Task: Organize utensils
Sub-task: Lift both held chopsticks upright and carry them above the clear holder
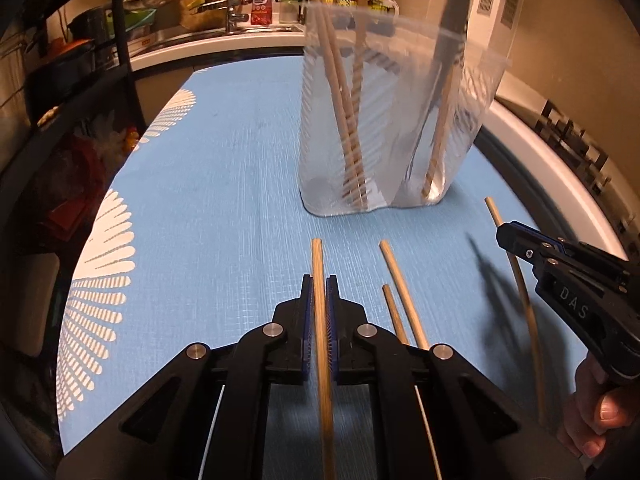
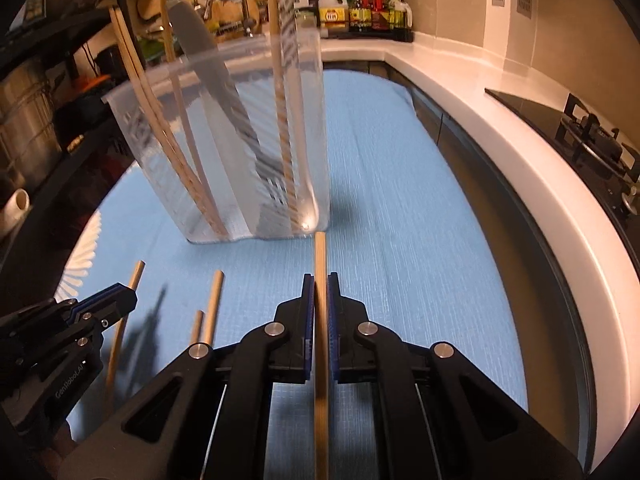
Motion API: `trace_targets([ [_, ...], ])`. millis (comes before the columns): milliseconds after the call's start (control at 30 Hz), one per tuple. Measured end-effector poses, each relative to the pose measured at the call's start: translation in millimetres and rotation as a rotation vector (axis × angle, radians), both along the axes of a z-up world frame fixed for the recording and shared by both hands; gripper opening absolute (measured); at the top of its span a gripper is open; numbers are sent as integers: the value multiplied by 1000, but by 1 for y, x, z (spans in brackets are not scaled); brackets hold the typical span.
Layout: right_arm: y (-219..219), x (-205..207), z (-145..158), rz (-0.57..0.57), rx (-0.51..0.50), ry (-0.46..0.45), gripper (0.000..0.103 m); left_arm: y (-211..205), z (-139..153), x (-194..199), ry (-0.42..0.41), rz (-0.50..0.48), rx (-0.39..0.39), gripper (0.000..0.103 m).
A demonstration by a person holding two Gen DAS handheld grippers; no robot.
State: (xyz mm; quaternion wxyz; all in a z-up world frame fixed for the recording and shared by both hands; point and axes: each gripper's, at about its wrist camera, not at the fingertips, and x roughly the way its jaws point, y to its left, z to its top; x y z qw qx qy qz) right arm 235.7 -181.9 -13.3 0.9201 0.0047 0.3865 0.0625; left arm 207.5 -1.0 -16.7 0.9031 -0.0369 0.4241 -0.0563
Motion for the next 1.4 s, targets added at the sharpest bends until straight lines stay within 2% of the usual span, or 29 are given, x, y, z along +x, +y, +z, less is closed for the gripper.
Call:
trace_targets([
  [100,0,-8,14,11,24,-25,7,6,17,-5,-23,-5,-20,6],
  [633,-6,-21,108,35,59,-200,7,5,96,-25,-166,-43,1,6],
  [967,-9,-26,144,32,45,-255,6,4,134,-36,-229,-50,16,6],
  [1400,3,-17,187,37,24,-321,6,10,183,-27,-308,-39,1,6],
])
